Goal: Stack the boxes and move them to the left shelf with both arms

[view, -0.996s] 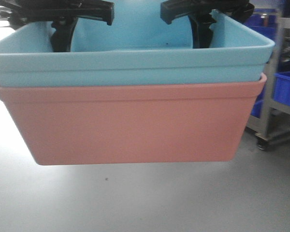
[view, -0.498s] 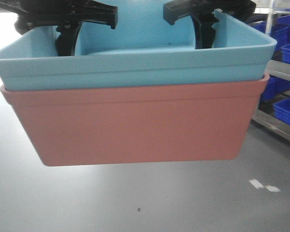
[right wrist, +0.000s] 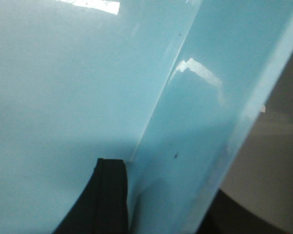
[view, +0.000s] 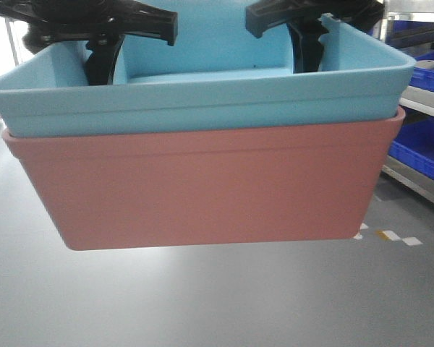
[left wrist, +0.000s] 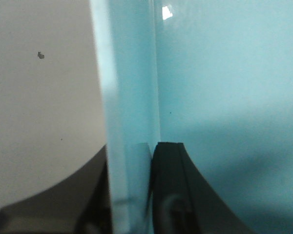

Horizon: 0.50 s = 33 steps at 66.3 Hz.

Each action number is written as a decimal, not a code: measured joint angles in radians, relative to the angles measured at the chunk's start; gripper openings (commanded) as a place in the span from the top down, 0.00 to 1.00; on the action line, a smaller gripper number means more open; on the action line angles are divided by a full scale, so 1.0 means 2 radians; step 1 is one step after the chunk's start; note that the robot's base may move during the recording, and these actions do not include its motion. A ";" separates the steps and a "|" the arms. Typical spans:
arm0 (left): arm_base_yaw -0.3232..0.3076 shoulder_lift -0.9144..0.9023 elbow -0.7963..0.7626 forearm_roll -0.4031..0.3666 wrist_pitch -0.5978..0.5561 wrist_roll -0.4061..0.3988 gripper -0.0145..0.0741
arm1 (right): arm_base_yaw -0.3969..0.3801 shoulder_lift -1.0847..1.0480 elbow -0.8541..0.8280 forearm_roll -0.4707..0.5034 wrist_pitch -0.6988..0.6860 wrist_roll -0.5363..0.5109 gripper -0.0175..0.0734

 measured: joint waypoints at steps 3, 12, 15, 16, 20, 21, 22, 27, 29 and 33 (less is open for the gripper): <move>0.000 0.000 0.000 0.000 0.000 0.000 0.84 | 0.000 0.000 0.000 0.000 0.000 0.000 0.75; 0.000 0.000 0.000 0.000 -0.001 0.000 0.84 | 0.000 0.000 0.000 0.000 0.000 0.000 0.75; 0.000 0.000 0.000 0.000 -0.001 0.000 0.84 | 0.000 0.000 0.000 0.000 0.000 0.000 0.75; 0.000 0.000 0.000 0.000 -0.001 0.000 0.84 | 0.000 0.000 0.000 0.000 0.000 0.000 0.75; 0.000 0.000 0.000 0.000 -0.001 0.000 0.84 | 0.000 0.000 0.000 0.000 0.001 0.000 0.75; 0.000 0.000 0.000 0.000 -0.001 0.000 0.84 | 0.000 0.000 0.000 0.000 0.001 0.000 0.75; 0.000 0.000 0.000 0.000 -0.001 0.000 0.84 | 0.000 0.000 0.000 0.000 0.001 0.000 0.75; 0.000 0.000 0.000 0.000 -0.001 0.000 0.84 | 0.000 0.000 0.000 0.000 0.001 0.000 0.75; 0.000 0.000 0.000 0.000 -0.001 0.000 0.84 | 0.000 0.000 0.000 0.000 0.001 0.000 0.75; 0.000 0.000 0.000 0.000 -0.001 0.000 0.84 | 0.000 0.000 0.000 0.000 0.001 0.000 0.75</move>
